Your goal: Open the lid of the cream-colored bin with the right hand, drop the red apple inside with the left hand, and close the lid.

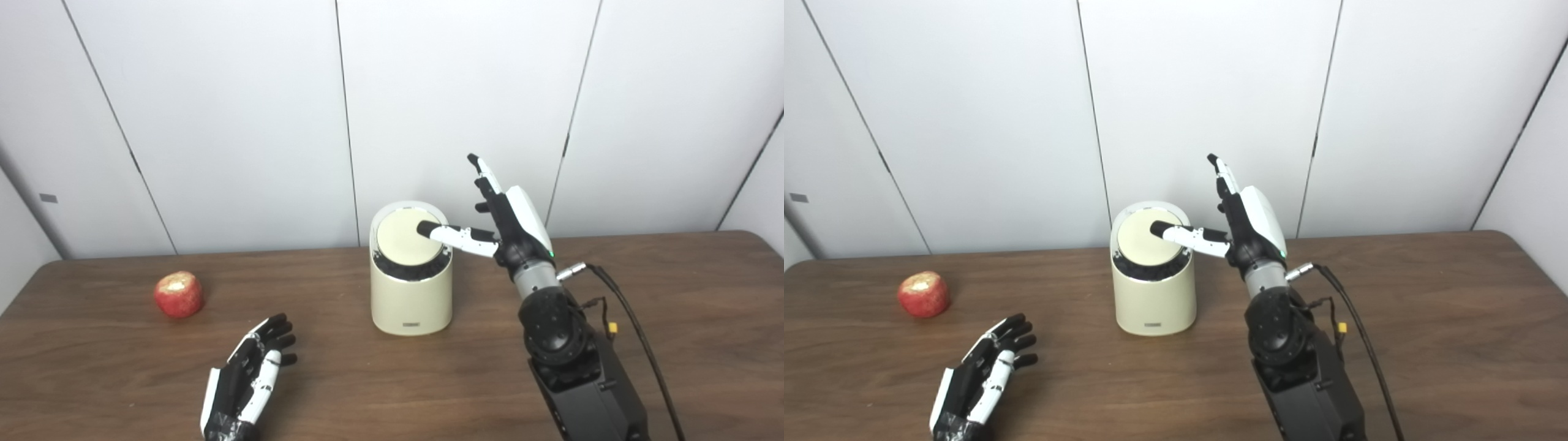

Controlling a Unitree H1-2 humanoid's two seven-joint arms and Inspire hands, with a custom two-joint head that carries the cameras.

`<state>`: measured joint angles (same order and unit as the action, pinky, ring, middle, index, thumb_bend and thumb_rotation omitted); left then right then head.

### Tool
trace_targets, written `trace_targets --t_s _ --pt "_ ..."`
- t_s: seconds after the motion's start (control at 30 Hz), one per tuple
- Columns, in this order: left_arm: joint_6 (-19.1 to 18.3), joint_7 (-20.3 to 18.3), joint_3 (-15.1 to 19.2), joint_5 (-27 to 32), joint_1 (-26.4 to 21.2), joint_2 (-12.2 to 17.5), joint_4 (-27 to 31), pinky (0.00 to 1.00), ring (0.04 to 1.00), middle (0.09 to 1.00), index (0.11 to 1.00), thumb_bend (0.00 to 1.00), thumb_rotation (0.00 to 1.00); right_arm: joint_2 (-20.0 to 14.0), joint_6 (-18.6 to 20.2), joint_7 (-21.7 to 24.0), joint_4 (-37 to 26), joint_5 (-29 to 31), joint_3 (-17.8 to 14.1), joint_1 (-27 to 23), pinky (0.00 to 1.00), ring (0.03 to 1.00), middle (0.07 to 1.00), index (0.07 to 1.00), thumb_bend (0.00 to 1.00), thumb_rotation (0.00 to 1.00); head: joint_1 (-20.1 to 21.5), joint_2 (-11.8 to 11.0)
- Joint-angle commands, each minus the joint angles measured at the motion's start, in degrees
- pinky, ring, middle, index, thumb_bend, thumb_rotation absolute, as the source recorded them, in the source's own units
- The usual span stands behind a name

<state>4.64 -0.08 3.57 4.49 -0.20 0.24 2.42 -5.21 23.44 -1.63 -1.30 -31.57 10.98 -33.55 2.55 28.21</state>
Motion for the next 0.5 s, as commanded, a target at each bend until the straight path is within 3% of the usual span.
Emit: trace_targets --t_s 0.0,0.07,0.23,0.47 --pt "1.1 0.2 -0.3 -0.4 0.8 -0.5 -0.5 0.71 0.782 0.803 0.811 0.17 0.45 0.1 -0.6 -0.6 -0.6 -1.8 0.6 -3.4 0.81 0.953 1.0 1.0 0.92 0.58 -0.1 0.0" --pt "1.0 0.4 -0.4 -0.7 0.9 -0.6 -0.3 0.72 0.784 0.805 0.811 0.17 0.45 0.3 -0.6 -0.8 0.2 -2.5 1.2 -3.7 0.78 0.94 1.0 1.0 0.92 0.56 -0.2 0.0" --pt "0.7 0.0 -0.5 -0.2 1.0 -0.7 -0.2 0.75 0.794 0.812 0.816 0.2 0.48 0.2 -1.4 -0.9 2.1 -4.3 3.1 -3.8 0.91 0.998 1.0 1.0 0.9 0.51 -0.3 -0.1" --pt "-0.6 -0.3 -0.5 1.2 1.2 -1.3 0.6 0.78 0.811 0.818 0.817 0.21 0.44 1.2 -0.1 -0.8 4.6 -7.5 5.6 -4.5 0.96 1.0 1.0 1.0 0.9 0.53 -0.7 0.2"
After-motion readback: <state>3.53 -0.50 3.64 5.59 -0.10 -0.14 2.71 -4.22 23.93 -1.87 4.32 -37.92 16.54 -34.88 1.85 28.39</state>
